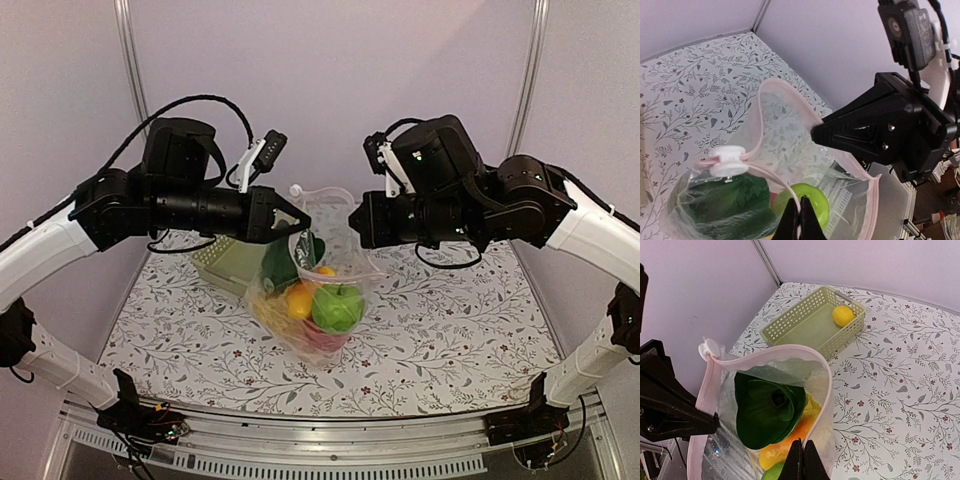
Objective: Place the food in the zip-top bag and seal the zipper
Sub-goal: Adjust the zipper food storage bag at the center of the board.
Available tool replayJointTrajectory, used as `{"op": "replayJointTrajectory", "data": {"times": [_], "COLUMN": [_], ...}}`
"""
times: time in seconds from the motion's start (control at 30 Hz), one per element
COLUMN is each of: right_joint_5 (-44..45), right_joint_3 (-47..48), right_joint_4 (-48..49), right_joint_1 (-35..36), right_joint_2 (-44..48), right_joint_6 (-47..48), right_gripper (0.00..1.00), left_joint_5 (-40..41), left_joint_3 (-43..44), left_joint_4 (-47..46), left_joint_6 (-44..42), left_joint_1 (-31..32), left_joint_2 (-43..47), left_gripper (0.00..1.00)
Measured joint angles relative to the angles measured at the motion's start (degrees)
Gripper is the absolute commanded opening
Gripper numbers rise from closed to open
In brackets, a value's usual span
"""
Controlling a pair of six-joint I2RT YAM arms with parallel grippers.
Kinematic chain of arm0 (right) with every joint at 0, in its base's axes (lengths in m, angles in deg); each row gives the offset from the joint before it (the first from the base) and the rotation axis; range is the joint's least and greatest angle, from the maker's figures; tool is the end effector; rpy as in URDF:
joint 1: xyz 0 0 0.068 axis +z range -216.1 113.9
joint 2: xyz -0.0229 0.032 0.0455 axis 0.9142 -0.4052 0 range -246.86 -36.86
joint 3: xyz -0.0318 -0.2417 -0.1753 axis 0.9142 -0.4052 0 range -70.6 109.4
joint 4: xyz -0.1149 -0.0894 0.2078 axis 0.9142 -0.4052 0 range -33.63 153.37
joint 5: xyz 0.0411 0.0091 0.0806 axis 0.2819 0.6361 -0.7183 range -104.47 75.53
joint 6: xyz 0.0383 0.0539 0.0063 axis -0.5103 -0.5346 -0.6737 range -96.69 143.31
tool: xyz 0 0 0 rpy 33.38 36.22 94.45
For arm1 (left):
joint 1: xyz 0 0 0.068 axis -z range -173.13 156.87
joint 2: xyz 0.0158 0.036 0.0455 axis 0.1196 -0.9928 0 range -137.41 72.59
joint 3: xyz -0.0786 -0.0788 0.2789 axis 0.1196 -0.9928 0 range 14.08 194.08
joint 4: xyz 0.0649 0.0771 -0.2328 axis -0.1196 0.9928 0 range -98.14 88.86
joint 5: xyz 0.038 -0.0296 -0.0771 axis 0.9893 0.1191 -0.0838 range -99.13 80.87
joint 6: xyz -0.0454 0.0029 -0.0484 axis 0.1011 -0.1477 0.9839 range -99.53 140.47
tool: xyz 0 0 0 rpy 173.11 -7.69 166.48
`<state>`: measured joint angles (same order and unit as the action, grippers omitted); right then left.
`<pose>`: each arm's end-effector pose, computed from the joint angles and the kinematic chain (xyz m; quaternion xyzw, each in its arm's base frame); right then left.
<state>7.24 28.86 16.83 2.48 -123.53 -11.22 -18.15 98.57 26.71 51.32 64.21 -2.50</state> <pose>0.1361 0.2933 0.4479 -0.1687 0.8542 0.2593 0.4179 0.1452 -0.2421 0.4397 0.2340 0.8108 -0.4182 0.3361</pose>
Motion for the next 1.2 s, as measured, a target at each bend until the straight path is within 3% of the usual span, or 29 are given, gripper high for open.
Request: {"op": "replayJointTrajectory", "data": {"times": [0.2,0.57,0.73,0.8,0.93,1.07,1.2], "right_joint_5": [1.9,2.0,2.0,2.0,2.0,2.0,2.0], "right_joint_3": [-1.4,-3.4,-3.4,-3.4,-3.4,-3.4,-3.4], "right_joint_4": [-0.6,-1.4,-1.4,-1.4,-1.4,-1.4,-1.4], "right_joint_1": [0.0,0.0,0.0,0.0,0.0,0.0,0.0], "right_joint_2": [0.7,0.7,0.7,0.7,0.7,0.7,0.7], "right_joint_6": [-0.4,-2.0,-2.2,-2.3,-2.6,-2.8,-2.9], "right_gripper": [0.0,0.0,0.0,0.0,0.0,0.0,0.0], "left_joint_5": [-2.0,4.5,4.8,4.7,4.6,4.8,5.3], "left_joint_3": [-0.8,-9.4,-9.8,-9.8,-9.7,-9.1,-8.3], "left_joint_4": [-4.7,-3.5,-3.2,-3.2,-3.2,-2.5,-1.4], "left_joint_6": [1.9,4.0,4.6,4.6,4.5,4.1,3.2], "left_joint_1": [0.0,-0.7,-0.9,-0.9,-1.1,-1.8,-3.1], "left_joint_2": [-0.2,3.0,3.9,3.9,4.0,4.1,5.7], "left_gripper": [0.0,0.0,0.06,0.18,0.57,0.78,0.89]}}
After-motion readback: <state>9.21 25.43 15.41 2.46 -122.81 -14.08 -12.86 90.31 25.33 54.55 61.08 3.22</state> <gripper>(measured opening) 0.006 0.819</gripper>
